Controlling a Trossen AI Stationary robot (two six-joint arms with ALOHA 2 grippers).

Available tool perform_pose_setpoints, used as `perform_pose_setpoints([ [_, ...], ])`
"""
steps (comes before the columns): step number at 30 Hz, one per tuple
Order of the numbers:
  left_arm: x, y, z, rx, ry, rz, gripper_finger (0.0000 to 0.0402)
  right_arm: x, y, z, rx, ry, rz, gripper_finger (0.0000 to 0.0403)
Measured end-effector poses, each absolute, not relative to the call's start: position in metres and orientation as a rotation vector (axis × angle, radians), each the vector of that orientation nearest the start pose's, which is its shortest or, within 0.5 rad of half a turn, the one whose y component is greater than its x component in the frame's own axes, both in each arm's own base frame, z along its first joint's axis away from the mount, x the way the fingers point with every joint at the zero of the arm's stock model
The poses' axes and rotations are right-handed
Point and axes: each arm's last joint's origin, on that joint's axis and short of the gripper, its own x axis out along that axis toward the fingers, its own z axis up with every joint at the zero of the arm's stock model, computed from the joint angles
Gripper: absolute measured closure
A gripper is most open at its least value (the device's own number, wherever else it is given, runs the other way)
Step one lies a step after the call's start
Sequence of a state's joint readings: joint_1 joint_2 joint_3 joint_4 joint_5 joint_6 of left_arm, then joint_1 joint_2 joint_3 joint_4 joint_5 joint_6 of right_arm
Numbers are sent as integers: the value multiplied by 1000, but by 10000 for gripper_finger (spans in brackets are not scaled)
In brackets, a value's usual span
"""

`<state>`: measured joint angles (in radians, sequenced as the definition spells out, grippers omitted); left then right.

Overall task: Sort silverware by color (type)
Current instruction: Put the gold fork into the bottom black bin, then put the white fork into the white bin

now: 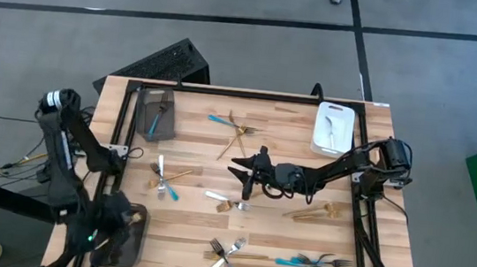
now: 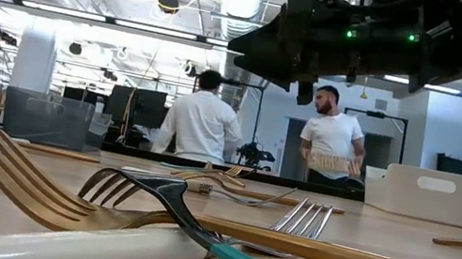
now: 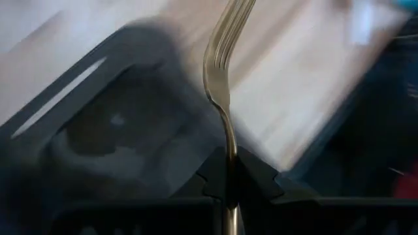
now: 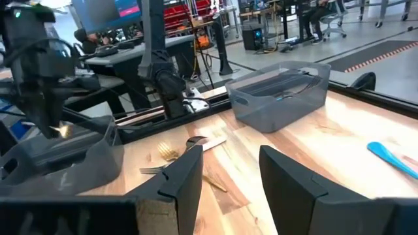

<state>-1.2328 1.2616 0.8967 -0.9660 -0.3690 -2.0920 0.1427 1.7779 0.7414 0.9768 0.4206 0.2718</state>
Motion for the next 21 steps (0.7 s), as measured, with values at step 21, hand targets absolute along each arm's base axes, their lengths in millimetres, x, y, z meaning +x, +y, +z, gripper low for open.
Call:
perform_pose_setpoints([
  [21, 80, -196, 215, -776, 1172, 637, 297, 342, 37, 168, 270, 92, -295, 220],
])
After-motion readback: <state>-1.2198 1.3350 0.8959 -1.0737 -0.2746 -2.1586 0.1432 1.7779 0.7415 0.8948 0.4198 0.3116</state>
